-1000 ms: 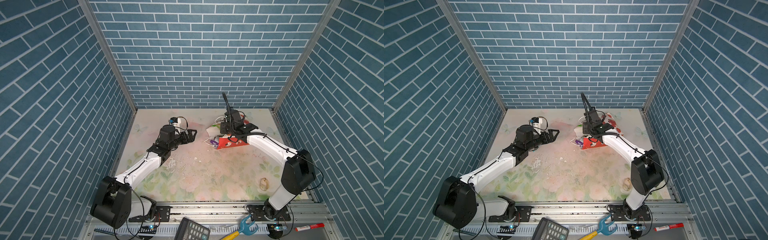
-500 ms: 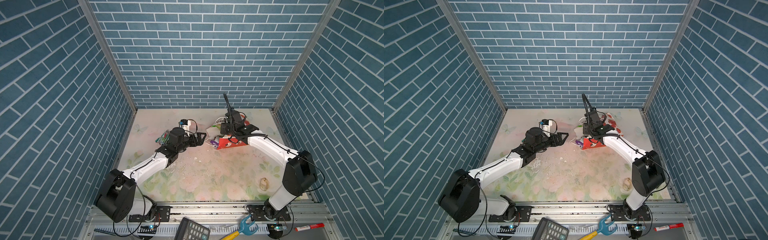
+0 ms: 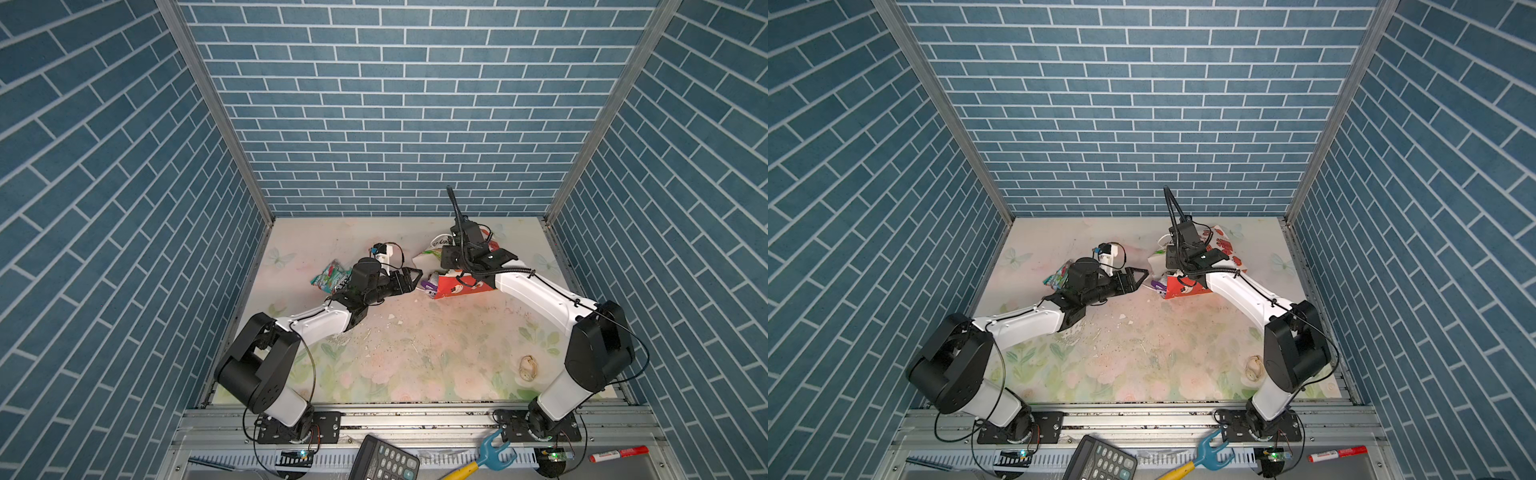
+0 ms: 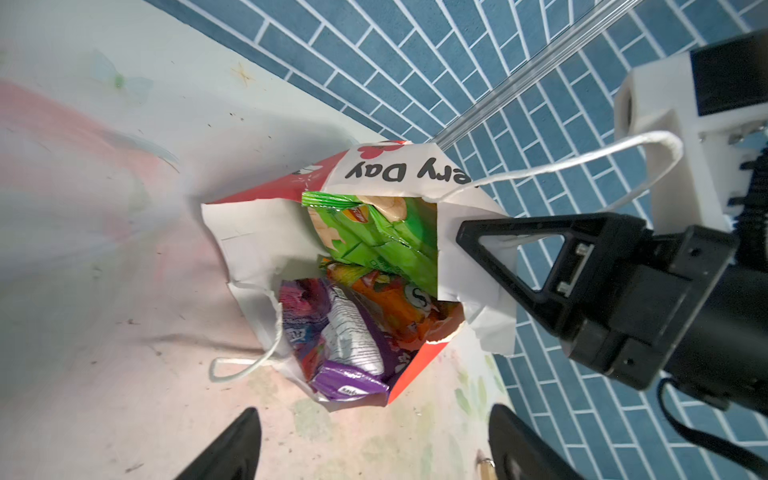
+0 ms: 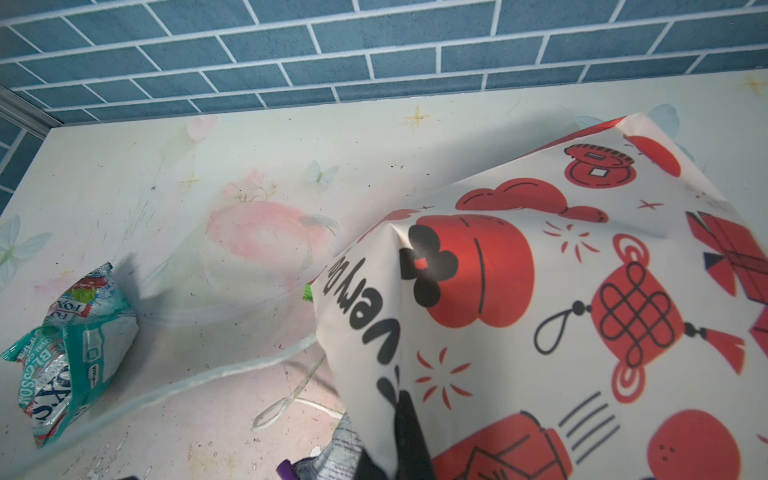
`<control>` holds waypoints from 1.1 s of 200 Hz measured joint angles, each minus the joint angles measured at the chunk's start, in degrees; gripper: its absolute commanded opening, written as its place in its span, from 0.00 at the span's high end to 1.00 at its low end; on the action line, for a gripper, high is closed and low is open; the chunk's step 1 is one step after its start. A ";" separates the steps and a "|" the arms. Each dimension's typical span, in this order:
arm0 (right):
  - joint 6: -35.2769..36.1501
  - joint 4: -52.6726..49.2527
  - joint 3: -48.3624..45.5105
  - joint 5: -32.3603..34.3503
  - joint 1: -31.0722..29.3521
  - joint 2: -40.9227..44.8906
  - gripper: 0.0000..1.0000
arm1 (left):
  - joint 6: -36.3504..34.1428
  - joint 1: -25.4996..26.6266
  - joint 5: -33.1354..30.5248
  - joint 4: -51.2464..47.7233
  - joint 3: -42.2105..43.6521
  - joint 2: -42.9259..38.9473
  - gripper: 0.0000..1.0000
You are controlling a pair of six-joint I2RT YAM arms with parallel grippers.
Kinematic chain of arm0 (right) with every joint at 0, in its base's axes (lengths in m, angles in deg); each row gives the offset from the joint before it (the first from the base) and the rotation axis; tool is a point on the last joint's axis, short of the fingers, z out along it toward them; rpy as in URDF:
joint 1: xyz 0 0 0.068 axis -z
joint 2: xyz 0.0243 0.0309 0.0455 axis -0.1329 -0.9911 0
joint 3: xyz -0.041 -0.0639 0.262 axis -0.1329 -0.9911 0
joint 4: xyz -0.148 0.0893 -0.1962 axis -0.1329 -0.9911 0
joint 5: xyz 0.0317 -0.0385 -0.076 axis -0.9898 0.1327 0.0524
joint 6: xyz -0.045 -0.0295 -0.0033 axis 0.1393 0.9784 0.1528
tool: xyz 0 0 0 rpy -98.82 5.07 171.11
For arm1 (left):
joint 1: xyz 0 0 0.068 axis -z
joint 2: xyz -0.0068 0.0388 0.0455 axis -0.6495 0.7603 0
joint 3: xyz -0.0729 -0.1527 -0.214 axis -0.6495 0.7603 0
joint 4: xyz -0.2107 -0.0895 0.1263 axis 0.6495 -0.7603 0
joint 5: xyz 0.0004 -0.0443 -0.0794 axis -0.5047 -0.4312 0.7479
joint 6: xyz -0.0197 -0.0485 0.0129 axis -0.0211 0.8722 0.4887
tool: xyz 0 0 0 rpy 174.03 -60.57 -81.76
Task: Take the snacks out of the paper bag
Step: 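Move the left gripper back toward the bag opening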
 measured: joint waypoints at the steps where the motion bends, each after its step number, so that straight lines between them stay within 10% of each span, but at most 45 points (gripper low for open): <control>1: 0.00 0.00 0.00 0.02 0.00 0.00 1.00 | 0.13 0.02 0.09 0.20 0.00 0.24 0.17; 220: 0.00 -0.20 0.09 -0.28 0.00 -0.04 1.00 | 11.58 3.61 4.48 7.50 -5.75 18.71 0.27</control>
